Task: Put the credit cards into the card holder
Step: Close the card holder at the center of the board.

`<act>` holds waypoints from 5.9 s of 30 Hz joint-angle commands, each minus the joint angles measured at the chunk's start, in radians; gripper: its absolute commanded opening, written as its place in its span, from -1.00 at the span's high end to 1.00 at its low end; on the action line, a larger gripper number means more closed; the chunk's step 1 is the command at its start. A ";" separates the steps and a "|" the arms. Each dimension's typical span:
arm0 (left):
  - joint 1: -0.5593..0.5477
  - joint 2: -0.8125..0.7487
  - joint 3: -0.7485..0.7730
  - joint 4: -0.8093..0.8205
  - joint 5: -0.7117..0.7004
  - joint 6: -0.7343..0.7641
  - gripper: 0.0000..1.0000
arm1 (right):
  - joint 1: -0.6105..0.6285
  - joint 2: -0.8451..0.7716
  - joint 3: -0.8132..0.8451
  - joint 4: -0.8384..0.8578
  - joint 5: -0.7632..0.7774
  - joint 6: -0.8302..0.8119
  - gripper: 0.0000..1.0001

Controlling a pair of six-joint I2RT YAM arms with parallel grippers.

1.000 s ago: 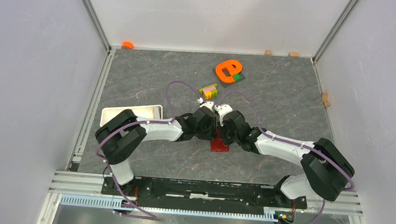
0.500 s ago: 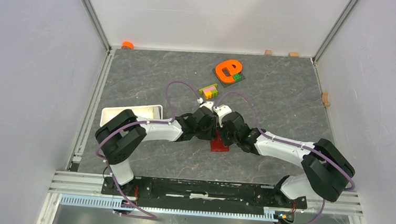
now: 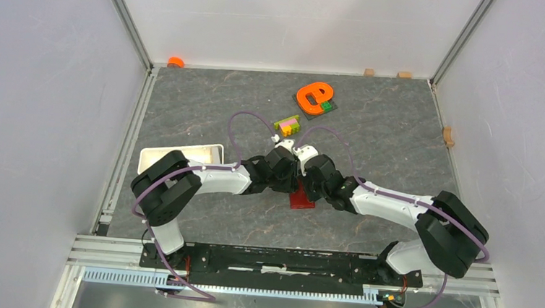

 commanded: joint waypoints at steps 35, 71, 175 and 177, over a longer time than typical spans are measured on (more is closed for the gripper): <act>0.051 0.050 -0.220 0.319 0.182 -0.133 0.31 | 0.141 0.037 -0.137 0.029 0.073 0.133 1.00; 0.055 0.052 -0.281 0.405 0.207 -0.204 0.42 | 0.293 0.239 -0.098 -0.016 0.078 0.347 1.00; -0.097 -0.526 -0.465 0.071 0.093 -0.166 -0.01 | 0.265 -0.131 0.062 -0.291 0.179 0.415 0.58; -0.099 -0.524 -0.467 0.071 0.092 -0.168 0.00 | 0.265 -0.132 0.062 -0.286 0.184 0.417 0.59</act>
